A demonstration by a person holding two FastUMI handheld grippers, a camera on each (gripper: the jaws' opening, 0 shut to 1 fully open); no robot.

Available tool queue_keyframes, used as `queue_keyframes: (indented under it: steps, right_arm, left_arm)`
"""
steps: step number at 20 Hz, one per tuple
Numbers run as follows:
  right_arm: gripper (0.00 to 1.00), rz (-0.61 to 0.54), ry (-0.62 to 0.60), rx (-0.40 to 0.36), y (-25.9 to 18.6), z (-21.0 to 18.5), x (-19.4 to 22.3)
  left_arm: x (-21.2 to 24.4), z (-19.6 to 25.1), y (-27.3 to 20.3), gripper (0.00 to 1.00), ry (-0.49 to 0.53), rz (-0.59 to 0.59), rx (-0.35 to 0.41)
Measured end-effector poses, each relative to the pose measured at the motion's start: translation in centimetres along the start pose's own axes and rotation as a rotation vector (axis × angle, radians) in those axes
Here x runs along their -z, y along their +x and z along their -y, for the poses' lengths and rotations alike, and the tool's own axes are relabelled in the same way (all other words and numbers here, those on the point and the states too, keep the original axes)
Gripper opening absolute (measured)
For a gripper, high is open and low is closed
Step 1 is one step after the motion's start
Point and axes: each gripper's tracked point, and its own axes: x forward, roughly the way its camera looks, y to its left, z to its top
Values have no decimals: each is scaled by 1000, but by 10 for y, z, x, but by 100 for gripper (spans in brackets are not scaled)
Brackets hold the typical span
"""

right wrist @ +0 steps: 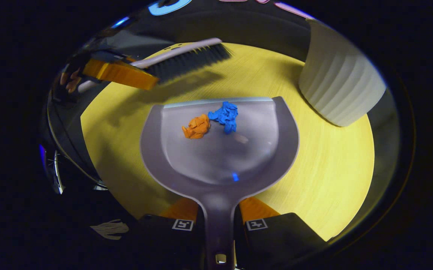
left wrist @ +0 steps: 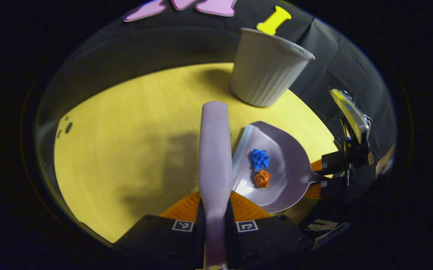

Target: Pick up the small broom and dustpan from the desktop, sweep the trash into the dustpan with the broom, and then empty the trash into the garbage bin.

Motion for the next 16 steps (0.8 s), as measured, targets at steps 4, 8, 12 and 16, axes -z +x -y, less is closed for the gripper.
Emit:
queue_keyframes:
  steps: [4, 8, 12, 16]
  right_arm:
    - [36, 10, -1, 14, -5, -2, -3]
    - [36, 19, 19, 62, -12, -5, -4]
    - [36, 16, 119, 75, -11, -18, -8]
    - [36, 52, 171, 97, -13, -21, -9]
  left_arm:
    - [33, -23, -34, 30, -114, 92, -81]
    - [67, -67, -27, 27, -169, 104, -115]
    - [87, -110, -8, 27, -177, 104, -112]
    - [119, -152, 20, 27, -194, 106, -108]
